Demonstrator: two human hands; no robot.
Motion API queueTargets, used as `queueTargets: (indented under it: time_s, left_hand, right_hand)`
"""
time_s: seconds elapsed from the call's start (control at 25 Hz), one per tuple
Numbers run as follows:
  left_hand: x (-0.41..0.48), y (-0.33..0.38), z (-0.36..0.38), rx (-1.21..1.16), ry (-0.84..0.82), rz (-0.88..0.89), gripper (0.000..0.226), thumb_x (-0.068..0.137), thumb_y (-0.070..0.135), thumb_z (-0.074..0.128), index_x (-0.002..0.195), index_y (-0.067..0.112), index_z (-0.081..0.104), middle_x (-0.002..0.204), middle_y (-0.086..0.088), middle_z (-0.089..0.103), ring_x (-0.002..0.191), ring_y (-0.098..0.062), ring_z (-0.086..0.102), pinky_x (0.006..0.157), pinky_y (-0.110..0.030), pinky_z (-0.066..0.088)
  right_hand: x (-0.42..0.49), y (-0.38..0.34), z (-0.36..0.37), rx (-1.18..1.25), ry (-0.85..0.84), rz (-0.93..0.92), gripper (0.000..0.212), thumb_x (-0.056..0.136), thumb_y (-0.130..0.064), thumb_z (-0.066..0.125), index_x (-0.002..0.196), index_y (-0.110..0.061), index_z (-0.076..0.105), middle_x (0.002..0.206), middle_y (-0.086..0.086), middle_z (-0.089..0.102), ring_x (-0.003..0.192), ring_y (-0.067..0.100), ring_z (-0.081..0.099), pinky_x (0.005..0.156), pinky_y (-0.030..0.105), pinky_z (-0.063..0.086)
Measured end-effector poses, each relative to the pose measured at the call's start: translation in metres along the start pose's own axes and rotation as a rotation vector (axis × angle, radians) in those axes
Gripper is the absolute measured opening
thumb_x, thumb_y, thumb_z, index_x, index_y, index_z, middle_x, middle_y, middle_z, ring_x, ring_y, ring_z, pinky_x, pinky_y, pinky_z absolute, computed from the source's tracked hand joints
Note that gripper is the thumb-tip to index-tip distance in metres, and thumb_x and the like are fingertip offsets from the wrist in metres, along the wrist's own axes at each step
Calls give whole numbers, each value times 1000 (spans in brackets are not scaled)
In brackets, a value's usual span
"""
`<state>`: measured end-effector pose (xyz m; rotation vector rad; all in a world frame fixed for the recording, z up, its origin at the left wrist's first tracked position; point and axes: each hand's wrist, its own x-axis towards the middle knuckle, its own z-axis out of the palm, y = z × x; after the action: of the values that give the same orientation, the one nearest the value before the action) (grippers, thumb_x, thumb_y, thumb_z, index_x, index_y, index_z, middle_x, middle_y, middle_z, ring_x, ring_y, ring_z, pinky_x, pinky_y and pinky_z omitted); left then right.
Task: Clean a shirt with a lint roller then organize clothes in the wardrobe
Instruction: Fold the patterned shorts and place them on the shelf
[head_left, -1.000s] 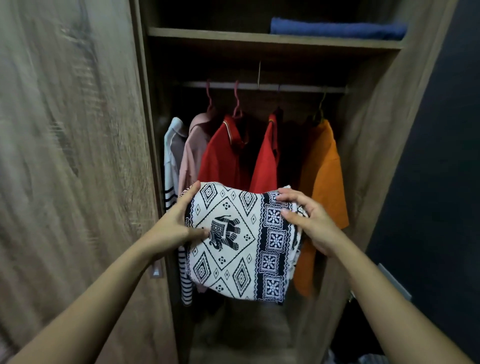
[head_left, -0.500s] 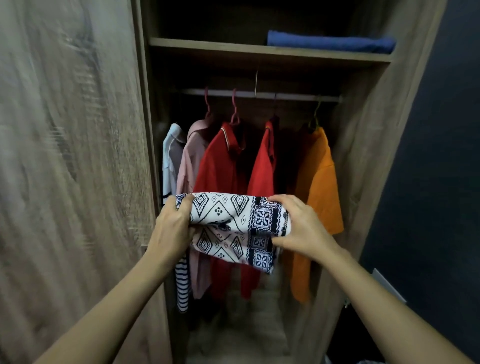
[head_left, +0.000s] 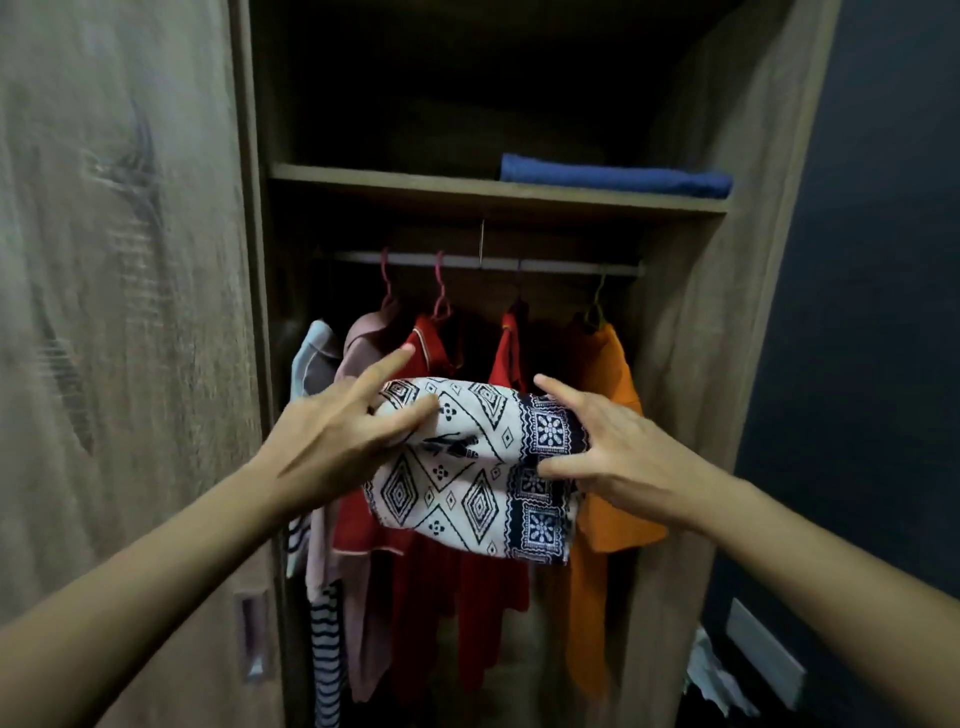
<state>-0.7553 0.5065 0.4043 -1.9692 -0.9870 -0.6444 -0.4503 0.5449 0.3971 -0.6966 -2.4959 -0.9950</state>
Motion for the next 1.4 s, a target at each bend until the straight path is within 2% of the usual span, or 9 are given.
queueTargets:
  time_s: [0.08,0.2,0.44,0.56,0.76,0.84,1.04,1.28,1.4]
  left_hand:
    - [18,-9,1,87,-7,107,52,77,13,36,123,35,44,132,-24,53,66,-29,62,41,-35,46]
    - [51,-22,10,152,2,226,66,78,2,33,126,45,44,143,-17,34,79,-31,55,41,-31,46]
    - [130,-42,-2,281,113,140,30,69,8,54,84,26,72,142,-5,30,89,-34,43,37,-19,28]
    - [173,-52,-9,362,306,29,25,74,7,61,90,22,73,140,-1,30,94,-33,39,40,-18,22]
    - [244,-68,-5,300,524,-143,56,71,7,78,123,13,59,134,5,34,101,-30,39,40,-23,32]
    - [272,-77,5,349,501,-151,48,73,6,74,119,14,62,135,2,35,101,-30,38,41,-24,31]
    - [340,-108,40,590,368,-107,10,72,7,63,72,13,72,140,-6,28,96,-35,37,53,-30,27]
    - [382,-129,80,712,241,-202,41,71,37,65,108,21,69,143,-8,18,105,-36,33,67,-38,43]
    - [378,-136,84,666,195,-10,23,69,20,56,83,18,75,137,-9,43,95,-34,40,58,-36,43]
  right_hand:
    - [4,17,-6,-196,-15,4,25,76,-22,44,86,-38,61,150,13,19,117,40,47,71,44,50]
    - [14,44,-16,-395,-45,171,15,74,-28,59,77,-38,70,151,11,17,119,43,38,73,44,48]
    - [43,107,-50,-639,148,267,22,76,-24,54,86,-32,72,150,8,20,122,44,35,78,46,44]
    - [64,143,-74,-728,308,270,35,78,-21,39,83,-31,72,150,6,19,124,43,31,81,47,44]
    - [95,195,-96,-734,356,334,16,68,-17,59,70,-27,72,150,5,20,122,42,27,78,48,44]
    - [106,222,-94,-735,342,362,10,65,-16,69,67,-25,72,151,7,27,122,42,27,77,48,45]
    - [148,287,-78,-722,280,456,14,54,-24,83,58,-21,70,148,10,37,122,46,35,76,46,46]
    - [187,325,-50,-776,225,556,5,69,-25,74,73,-23,73,156,5,21,131,45,20,88,49,43]
    - [178,334,-46,-641,166,400,12,70,-18,72,80,-25,75,151,6,32,123,45,35,85,45,46]
